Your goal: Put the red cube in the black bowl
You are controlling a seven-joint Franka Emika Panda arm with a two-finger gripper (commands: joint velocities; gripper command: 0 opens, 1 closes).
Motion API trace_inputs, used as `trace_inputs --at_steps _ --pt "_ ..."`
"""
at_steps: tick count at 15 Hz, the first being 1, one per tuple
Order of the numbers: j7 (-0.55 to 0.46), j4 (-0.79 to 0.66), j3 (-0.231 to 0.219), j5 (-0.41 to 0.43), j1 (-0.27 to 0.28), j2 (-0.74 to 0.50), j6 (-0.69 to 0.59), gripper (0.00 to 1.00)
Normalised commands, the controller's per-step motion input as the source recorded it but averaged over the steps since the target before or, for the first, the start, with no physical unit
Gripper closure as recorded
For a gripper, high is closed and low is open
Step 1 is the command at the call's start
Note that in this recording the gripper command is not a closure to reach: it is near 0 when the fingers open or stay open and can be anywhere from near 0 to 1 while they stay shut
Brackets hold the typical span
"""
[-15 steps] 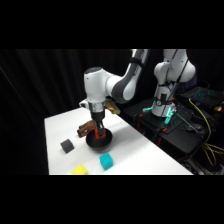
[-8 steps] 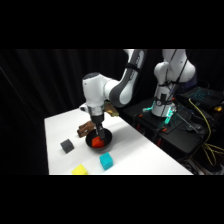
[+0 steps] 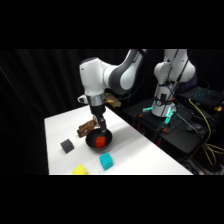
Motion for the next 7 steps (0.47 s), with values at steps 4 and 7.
trace_inputs --at_steps 4,7 --pt "0.16 -0.09 -0.031 -0.109 0.075 -0.56 -0.45 0.00" --pt "0.08 0.02 -0.001 -0.058 0.027 -0.31 -0.30 0.00"
